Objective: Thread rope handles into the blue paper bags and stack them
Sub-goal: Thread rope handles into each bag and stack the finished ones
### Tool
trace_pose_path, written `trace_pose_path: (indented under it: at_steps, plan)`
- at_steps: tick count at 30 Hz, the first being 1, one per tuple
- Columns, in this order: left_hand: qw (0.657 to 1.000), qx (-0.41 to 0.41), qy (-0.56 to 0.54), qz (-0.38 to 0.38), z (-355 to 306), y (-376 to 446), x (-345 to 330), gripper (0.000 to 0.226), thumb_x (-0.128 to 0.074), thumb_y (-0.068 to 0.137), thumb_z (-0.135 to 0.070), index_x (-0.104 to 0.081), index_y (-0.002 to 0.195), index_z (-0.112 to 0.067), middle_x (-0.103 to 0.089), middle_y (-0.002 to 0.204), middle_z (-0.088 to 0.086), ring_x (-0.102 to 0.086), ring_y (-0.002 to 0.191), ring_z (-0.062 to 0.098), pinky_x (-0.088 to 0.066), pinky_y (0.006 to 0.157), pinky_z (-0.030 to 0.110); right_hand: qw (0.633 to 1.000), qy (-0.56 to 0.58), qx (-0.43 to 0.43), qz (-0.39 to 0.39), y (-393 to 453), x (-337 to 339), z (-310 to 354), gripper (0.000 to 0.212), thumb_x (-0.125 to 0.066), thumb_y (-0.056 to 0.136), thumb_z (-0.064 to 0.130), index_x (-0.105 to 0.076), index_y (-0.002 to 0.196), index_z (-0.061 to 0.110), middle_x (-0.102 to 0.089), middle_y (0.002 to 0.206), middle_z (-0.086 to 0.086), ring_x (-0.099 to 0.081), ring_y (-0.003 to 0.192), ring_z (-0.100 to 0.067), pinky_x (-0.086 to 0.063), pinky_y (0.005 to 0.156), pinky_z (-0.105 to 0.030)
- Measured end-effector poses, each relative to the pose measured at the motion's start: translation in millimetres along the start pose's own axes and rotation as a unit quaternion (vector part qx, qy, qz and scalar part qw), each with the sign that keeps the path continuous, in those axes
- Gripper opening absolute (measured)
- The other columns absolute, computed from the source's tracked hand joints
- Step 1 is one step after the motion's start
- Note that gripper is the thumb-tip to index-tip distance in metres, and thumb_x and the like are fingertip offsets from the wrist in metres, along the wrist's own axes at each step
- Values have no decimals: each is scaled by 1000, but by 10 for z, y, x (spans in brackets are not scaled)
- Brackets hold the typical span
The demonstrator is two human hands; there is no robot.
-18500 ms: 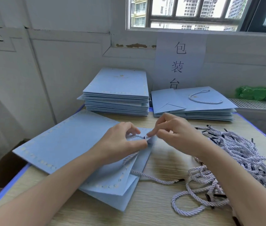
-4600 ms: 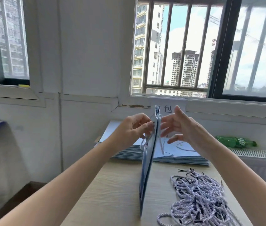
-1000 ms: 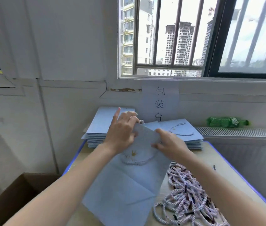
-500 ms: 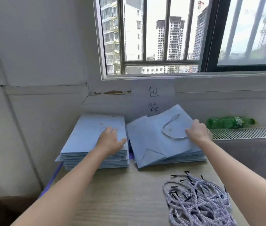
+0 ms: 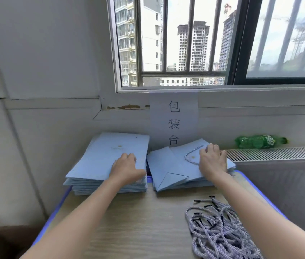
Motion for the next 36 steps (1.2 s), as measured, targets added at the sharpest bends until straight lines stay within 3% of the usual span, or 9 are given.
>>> trace_pose_path:
  at_steps: [5,9,12,18,21,25,28,32,36]
  plan:
    - [997,-45,66,23,-47,-506,83,61,-54,77,-44,-40,130,-18,-45,126,0,-42,121,20,-26,106,38,979,175,103,11,-366,320,625,29,-32,99,22,-53,114,8,-52,115,-10,-46,110,-28,-35,90,-37]
    - [998,-38,46,-2,21,-877,221,35,-52,87,-38,-46,116,-18,-57,98,0,-52,108,24,-32,94,34,930,348,73,91,-630,399,885,45,-43,98,32,-38,136,8,-43,134,-15,-37,127,-30,-33,99,-37]
    - [998,-40,40,-30,148,-1071,177,41,-52,89,-39,-46,121,-15,-49,120,6,-41,120,25,-35,95,32,909,374,59,174,-879,329,1011,59,-48,95,36,-28,143,8,-37,143,-17,-36,132,-29,-31,101,-33]
    - [997,-16,49,49,375,-1393,-317,77,-40,91,-62,-20,149,-16,-20,151,11,-17,140,27,-18,114,38,834,484,61,258,-1363,85,1130,19,-56,91,18,-55,108,9,-64,74,-4,-59,56,-12,-45,55,-25]
    - [994,-33,68,79,362,-1486,-501,73,-36,90,-67,-29,144,-18,-25,150,11,-20,141,25,-17,113,38,877,418,98,217,-1404,124,1040,10,-53,92,17,-62,93,11,-65,71,-1,-57,57,-9,-43,53,-18]
    - [995,-85,40,32,346,-1453,-565,74,-40,90,-64,-30,141,-13,-14,154,9,-9,144,24,-9,118,37,920,347,85,162,-1351,-30,816,17,-54,90,15,-68,98,9,-67,98,-5,-53,85,-14,-39,72,-23]
    - [992,-123,-12,1,364,-1300,-546,62,-50,84,-65,-42,119,-13,-34,123,2,-33,120,18,-28,108,31,921,360,73,128,-1292,-111,743,17,-55,89,14,-69,96,10,-68,101,-4,-53,89,-15,-37,73,-24]
    - [988,-157,-14,-2,322,-1124,-486,51,-56,79,-66,-44,98,-19,-39,106,-3,-36,101,13,-35,92,25,919,380,94,46,-1280,-10,769,15,-53,88,8,-68,91,9,-64,92,-4,-56,88,-19,-39,71,-26]
    - [968,-211,40,-132,225,-1178,-286,59,-48,73,-72,-61,83,-16,-49,89,-3,-43,87,14,-40,81,32,975,214,61,-7,-1257,113,584,17,-48,91,21,-59,101,11,-52,102,-5,-52,90,-24,-39,70,-30]
Point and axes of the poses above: each hand's wrist, its own y-axis towards the middle knuckle, its own x-axis out of the back of the hand, z = x × y, the point moved 9 cm from there along y, towards the middle knuckle
